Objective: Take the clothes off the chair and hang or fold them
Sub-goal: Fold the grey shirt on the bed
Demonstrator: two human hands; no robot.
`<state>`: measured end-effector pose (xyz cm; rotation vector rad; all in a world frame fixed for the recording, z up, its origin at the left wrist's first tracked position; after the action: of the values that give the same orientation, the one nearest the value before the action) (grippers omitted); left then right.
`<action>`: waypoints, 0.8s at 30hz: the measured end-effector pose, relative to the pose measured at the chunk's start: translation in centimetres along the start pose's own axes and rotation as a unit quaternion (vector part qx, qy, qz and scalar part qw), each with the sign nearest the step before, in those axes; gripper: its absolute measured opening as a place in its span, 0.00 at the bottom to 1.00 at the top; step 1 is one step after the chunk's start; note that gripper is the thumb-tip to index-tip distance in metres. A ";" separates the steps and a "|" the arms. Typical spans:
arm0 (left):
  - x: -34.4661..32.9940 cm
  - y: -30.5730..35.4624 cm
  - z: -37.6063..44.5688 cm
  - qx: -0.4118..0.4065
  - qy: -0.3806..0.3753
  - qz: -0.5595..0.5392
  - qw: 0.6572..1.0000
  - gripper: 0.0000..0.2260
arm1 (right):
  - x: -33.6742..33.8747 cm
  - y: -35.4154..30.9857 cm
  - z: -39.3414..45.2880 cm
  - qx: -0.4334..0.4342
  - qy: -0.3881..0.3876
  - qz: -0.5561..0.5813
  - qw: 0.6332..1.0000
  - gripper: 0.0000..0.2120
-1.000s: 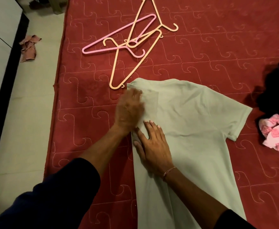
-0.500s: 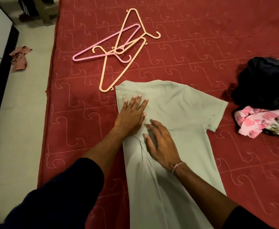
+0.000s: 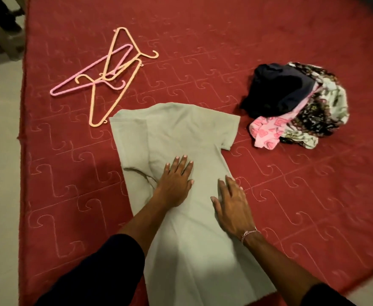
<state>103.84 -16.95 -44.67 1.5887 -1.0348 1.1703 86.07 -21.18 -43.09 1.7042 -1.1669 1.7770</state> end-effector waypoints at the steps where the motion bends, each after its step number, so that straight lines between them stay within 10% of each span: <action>1: -0.1 1.0 -0.3 -0.013 0.000 -0.007 1.000 0.27 | 0.3 0.6 -0.9 -0.017 0.004 0.003 1.000 0.28; 10: -2.4 10.2 -2.7 -0.093 -0.040 0.003 0.995 0.29 | 2.7 7.0 -8.5 -0.176 0.000 -0.025 0.984 0.18; 17: -3.9 13.0 -1.9 -0.033 0.004 0.054 0.998 0.28 | 2.9 10.4 -11.0 -0.187 0.034 0.005 0.982 0.20; 24: -0.6 16.2 0.5 -0.144 0.076 0.107 0.981 0.31 | 2.8 12.4 -13.9 -0.134 0.027 -0.020 0.990 0.21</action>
<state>88.43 -21.64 -42.57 1.1677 -1.2350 1.2019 67.54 -17.89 -42.48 1.5034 -1.2741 1.5524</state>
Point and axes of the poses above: each hand's wrist, its own z-axis towards the middle knuckle, its own x-axis out of the back of the hand, y = z × x, the point moved 8 cm from there along z, towards the middle knuckle, and after that the axes turned 5 degrees about y, right-handed, at the moved point
